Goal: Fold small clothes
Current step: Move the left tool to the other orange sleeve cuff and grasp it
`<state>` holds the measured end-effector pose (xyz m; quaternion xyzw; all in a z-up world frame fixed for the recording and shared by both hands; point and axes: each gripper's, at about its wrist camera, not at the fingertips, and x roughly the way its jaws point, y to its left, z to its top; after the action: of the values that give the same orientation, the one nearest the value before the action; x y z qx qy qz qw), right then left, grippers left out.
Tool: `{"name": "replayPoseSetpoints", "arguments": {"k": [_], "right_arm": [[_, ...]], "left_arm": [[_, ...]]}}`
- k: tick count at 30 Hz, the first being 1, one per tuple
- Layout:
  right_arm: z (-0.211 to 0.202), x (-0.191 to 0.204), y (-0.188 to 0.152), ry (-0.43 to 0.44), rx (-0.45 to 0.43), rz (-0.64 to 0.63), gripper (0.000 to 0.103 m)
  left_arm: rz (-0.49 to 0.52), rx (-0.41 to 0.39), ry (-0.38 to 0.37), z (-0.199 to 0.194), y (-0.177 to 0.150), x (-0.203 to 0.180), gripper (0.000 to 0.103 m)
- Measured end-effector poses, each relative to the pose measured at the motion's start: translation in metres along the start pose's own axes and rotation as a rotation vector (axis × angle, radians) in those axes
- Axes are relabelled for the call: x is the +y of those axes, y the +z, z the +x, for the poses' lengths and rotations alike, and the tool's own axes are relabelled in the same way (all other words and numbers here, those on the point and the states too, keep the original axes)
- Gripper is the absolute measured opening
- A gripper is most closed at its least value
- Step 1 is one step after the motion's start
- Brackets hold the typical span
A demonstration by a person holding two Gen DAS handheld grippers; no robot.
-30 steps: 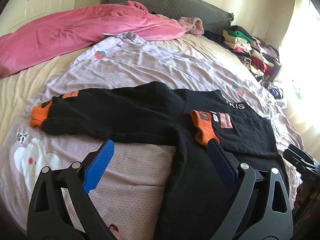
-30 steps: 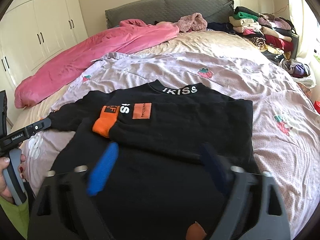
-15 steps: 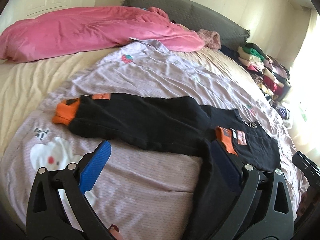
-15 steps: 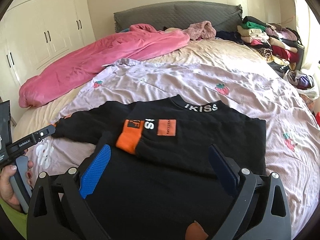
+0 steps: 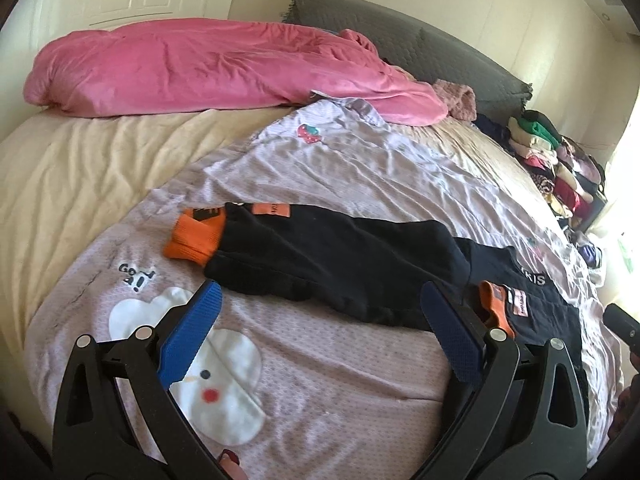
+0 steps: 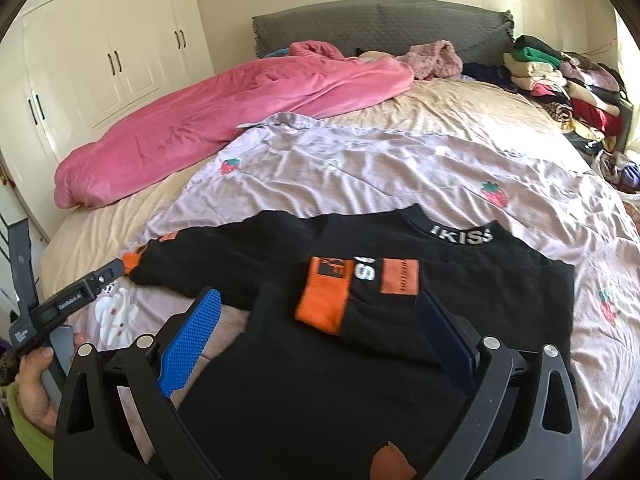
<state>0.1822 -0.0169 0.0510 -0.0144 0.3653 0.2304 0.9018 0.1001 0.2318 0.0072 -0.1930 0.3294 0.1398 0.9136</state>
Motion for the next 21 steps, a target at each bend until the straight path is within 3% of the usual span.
{"name": "replayPoseSetpoints", "arguments": {"k": [7,21], "right_arm": [[0.011,0.025,0.013,0.023,0.003,-0.043,0.097],[0.055,0.058,0.015,0.077,0.037,-0.116,0.097]], "left_arm": [[-0.07,0.026,-0.005,0.013,0.001,0.027,0.093],[-0.355,0.052,-0.093,0.044,-0.002,0.092,0.093]]}}
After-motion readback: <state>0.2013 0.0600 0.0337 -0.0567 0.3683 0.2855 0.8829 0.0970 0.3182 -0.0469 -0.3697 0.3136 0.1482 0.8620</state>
